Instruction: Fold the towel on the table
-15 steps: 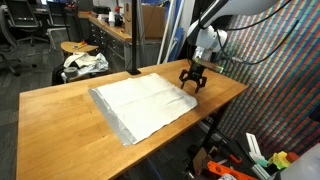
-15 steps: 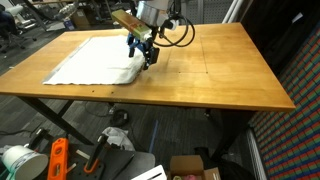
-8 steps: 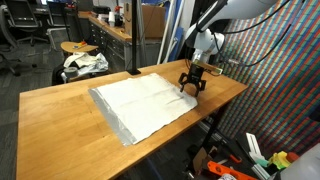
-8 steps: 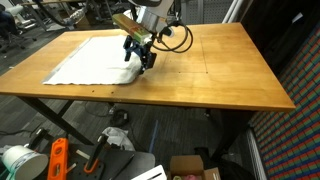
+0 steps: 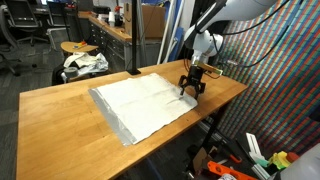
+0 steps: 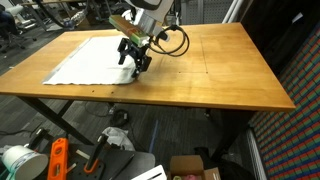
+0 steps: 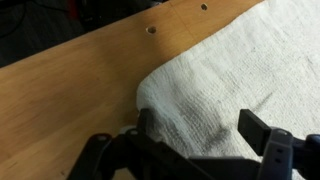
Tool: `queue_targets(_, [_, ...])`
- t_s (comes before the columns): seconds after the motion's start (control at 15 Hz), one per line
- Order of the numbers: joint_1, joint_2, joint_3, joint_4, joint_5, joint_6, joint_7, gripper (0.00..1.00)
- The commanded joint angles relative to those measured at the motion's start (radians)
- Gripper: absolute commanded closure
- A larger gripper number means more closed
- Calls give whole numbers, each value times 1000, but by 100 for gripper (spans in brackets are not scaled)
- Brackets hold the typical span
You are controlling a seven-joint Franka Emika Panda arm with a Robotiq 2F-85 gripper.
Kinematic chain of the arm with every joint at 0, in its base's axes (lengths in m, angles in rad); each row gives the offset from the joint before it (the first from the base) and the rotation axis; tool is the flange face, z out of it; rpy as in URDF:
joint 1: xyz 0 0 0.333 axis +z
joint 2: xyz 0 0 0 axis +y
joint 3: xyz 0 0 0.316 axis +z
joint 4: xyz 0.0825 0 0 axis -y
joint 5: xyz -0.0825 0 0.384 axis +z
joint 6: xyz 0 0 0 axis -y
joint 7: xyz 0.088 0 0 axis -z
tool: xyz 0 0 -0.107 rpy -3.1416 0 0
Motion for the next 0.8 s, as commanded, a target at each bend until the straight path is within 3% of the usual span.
queue_targets(0.0, [-19, 22, 16, 30, 10, -13, -8, 0])
queue_targets(0.2, [-15, 34, 18, 31, 2, -12, -7, 0])
queue_targets(0.27, [-14, 36, 18, 29, 0, -10, -7, 25])
queue_targets(0.4, [-14, 37, 22, 32, -1, -19, -14, 26])
queue_targets(0.73, [-9, 35, 32, 29, -2, -23, -22, 65])
